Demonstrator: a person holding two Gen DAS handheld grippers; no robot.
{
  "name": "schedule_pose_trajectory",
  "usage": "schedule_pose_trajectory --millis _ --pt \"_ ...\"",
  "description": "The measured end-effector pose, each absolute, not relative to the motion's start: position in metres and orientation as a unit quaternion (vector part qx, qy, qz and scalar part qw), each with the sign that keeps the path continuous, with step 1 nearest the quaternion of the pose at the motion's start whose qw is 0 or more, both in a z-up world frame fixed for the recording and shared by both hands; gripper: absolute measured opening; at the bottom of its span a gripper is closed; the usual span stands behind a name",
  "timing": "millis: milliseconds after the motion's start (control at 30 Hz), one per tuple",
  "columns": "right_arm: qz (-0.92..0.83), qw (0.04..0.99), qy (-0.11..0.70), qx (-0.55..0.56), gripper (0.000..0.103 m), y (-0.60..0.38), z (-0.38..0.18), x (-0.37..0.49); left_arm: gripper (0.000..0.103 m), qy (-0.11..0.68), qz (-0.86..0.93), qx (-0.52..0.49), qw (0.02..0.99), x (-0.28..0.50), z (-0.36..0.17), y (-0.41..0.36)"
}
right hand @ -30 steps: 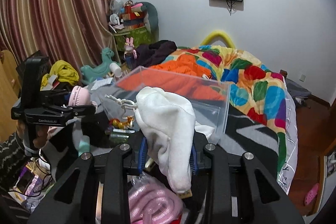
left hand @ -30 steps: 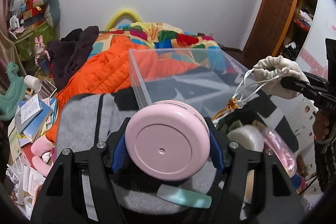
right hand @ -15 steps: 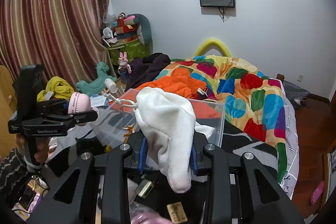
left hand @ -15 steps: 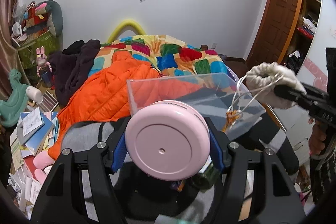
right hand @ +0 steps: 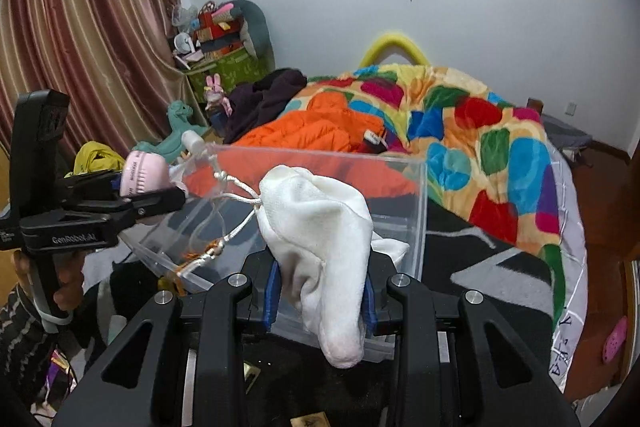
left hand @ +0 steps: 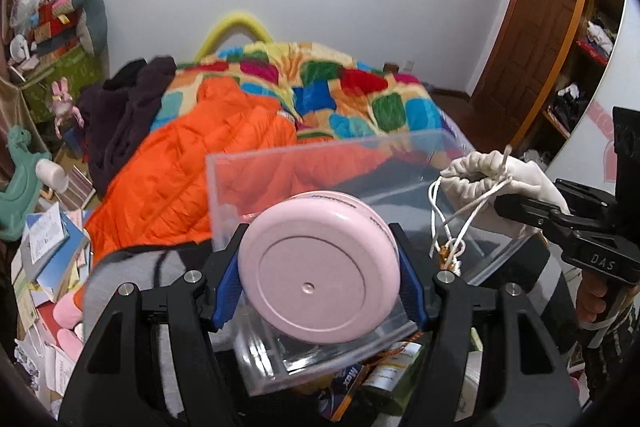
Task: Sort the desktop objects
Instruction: 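Lift and carry both held items over the clear plastic box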
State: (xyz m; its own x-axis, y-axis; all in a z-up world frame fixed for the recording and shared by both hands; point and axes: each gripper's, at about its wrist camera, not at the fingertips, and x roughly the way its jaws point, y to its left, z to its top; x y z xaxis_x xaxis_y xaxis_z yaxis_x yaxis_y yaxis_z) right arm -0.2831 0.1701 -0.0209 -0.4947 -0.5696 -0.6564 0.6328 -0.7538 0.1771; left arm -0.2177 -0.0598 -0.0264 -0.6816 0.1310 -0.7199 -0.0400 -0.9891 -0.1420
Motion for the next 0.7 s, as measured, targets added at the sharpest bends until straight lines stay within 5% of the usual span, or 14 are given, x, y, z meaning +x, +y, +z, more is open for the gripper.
schedule_pose_trajectory --millis 700 --pt "-0.858 0.34 0.093 0.375 0.032 0.153 -0.049 -0.282 0.065 0.018 0.905 -0.422 0.045 -0.226 -0.057 -0.027"
